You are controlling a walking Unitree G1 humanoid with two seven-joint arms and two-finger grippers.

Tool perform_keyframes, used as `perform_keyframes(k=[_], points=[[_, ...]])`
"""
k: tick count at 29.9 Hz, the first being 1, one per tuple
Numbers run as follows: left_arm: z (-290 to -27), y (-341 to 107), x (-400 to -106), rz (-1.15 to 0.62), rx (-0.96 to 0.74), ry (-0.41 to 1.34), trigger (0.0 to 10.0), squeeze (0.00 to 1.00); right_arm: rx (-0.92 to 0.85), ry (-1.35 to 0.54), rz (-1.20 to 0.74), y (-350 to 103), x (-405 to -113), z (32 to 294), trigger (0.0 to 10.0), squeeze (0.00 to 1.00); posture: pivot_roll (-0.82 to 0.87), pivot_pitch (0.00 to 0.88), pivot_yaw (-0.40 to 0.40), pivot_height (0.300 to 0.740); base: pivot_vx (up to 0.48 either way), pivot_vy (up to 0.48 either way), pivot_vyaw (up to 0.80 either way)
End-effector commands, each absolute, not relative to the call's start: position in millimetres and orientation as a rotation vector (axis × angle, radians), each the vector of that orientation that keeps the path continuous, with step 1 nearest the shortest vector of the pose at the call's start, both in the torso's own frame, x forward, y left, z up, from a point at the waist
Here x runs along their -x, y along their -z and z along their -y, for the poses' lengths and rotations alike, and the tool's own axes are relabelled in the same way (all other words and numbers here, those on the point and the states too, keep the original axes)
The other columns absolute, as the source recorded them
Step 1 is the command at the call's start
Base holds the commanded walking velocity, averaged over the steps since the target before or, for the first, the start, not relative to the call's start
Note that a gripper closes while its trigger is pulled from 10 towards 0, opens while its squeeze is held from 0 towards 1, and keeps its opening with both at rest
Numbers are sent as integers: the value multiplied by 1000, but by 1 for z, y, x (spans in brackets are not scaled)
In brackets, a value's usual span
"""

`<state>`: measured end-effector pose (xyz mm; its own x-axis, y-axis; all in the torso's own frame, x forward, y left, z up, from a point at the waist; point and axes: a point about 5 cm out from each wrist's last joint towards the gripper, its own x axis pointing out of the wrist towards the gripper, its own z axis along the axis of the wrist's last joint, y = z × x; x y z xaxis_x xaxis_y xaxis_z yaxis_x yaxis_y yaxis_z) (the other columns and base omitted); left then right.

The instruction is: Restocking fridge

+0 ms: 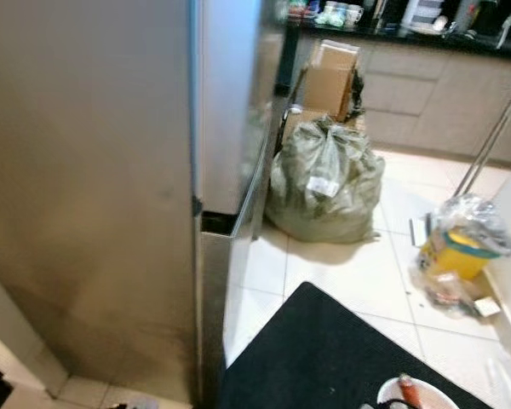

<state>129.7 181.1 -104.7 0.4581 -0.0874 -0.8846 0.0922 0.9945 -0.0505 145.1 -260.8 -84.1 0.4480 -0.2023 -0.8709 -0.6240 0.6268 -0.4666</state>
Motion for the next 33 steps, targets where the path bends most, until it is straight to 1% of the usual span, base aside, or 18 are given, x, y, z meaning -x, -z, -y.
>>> perform_keyframes(k=[1,8,12,28,33], points=[[-177,109,-118,-1136,9,122,10000,0,918,-322,-1114,83,-143,266,10000,0,-103,48,-54,740,0,-454,0],[-177,109,-118,-1136,12,122,10000,0,903,-358,-1129,84,-140,265,10000,0,-103,50,-56,740,0,-454,0],[-176,109,-118,-1135,16,117,10000,0,916,-400,-1137,86,-138,263,10000,0,-107,50,-56,740,0,-417,781],[-178,109,-120,-1131,6,103,10000,0,945,-440,-1146,85,-136,267,10000,0,-108,42,-55,740,0,0,781],[-179,109,-120,-1130,4,100,10000,0,959,-427,-1151,84,-137,269,10000,0,-108,42,-55,740,0,0,781]])
